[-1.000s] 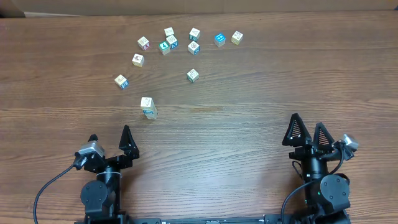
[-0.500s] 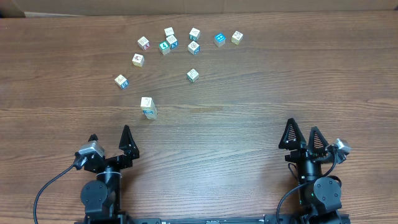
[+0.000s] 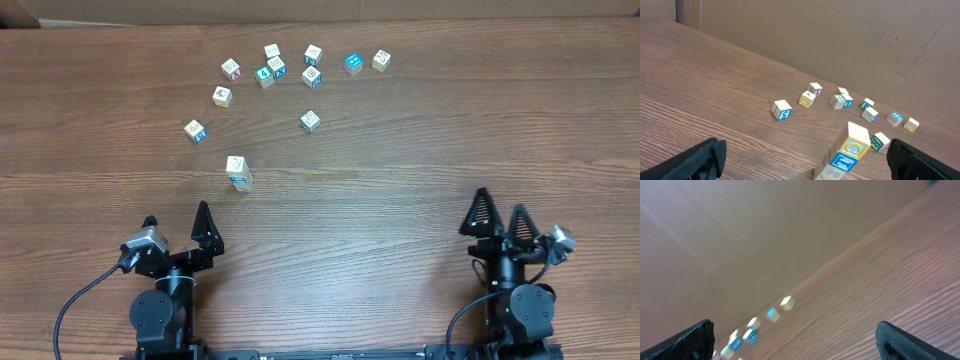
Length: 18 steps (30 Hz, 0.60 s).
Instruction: Form a tower
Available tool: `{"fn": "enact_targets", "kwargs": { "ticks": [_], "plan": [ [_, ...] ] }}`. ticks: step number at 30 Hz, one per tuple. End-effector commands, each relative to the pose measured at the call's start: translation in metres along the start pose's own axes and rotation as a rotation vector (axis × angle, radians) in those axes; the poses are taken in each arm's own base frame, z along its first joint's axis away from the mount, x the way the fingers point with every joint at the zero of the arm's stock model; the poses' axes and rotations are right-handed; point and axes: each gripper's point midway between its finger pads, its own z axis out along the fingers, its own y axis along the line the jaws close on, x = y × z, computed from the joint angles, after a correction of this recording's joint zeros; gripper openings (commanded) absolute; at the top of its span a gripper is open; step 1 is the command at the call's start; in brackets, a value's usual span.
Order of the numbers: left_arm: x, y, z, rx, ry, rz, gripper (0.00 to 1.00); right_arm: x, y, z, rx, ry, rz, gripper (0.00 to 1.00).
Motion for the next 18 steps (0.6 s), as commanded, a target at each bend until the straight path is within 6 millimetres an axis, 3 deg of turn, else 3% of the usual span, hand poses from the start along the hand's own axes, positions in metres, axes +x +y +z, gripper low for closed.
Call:
{"fn": "enact_targets", "kwargs": {
  "ticks": [1,18],
  "plan": [
    [-0.001,0.0,0.0,0.002,-0.007,-0.007,1.0,-0.011,-0.014,0.001,0.054,-0.055,0.002,1.0],
    [-0.001,0.0,0.0,0.002,-0.007,-0.007,1.0,-0.004,-0.005,0.0,0.017,-0.026,0.002,1.0]
  ]
}}
